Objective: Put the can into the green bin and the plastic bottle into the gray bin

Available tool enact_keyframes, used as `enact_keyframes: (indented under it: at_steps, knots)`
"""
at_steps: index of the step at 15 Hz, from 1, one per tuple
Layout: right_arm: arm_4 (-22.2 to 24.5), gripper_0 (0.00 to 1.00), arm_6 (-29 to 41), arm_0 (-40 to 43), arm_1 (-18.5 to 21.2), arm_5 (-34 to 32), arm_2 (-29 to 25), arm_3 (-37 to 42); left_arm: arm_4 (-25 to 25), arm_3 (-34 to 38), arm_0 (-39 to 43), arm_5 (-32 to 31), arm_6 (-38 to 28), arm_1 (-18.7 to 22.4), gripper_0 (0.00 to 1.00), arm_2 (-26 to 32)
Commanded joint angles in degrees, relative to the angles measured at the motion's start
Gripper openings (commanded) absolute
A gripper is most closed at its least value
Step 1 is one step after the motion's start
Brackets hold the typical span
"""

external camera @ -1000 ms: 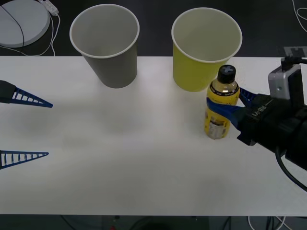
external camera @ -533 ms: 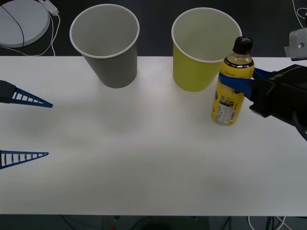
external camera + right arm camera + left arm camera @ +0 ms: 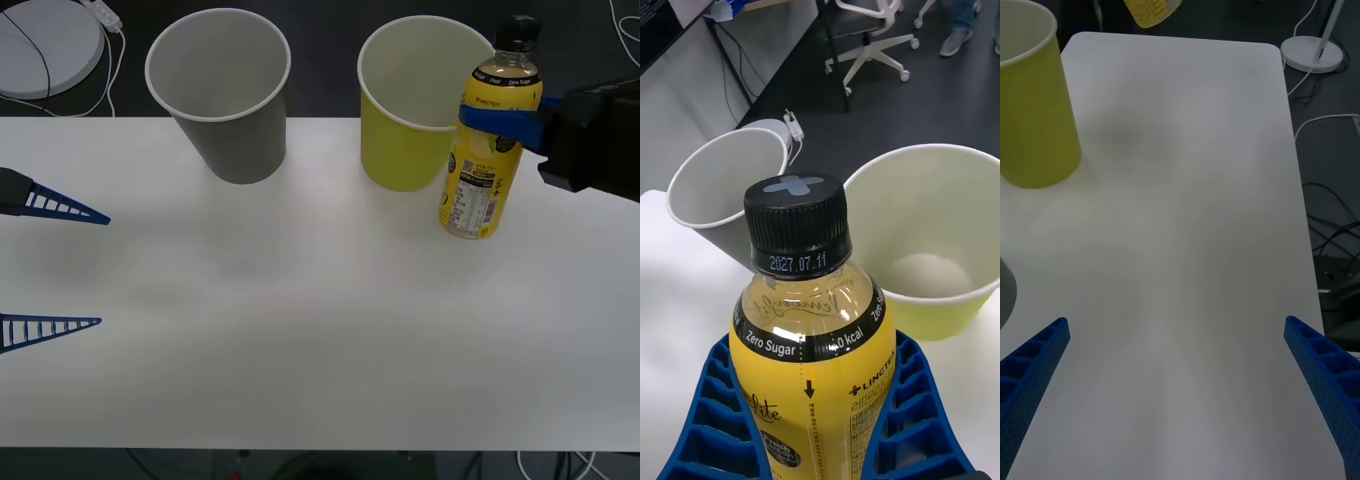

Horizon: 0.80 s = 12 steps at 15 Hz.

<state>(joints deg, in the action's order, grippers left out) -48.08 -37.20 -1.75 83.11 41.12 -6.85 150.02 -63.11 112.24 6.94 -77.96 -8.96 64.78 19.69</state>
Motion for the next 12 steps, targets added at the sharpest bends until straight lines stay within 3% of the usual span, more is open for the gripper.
enact_keyframes:
  at_steps: [1,6,8,12]
  knots:
    - [-5.71,0.00,-0.51,-6.60,1.44,3.53,0.00,-0.02,0.00,0.00,0.00,0.00,0.00,0.00,1.00,0.00]
    - [-15.99,0.00,-3.06,-18.91,2.32,6.95,2.55,-0.02,0.00,0.00,0.00,0.00,0.00,0.00,1.00,0.00]
    - [-16.43,0.00,-4.11,-26.12,2.23,8.27,8.26,-0.02,0.00,0.00,0.00,0.00,0.00,0.00,1.00,0.00]
    - [-16.43,0.00,-4.64,-44.40,0.04,9.94,24.78,-0.02,0.00,0.00,0.00,0.00,0.00,0.00,1.00,0.00]
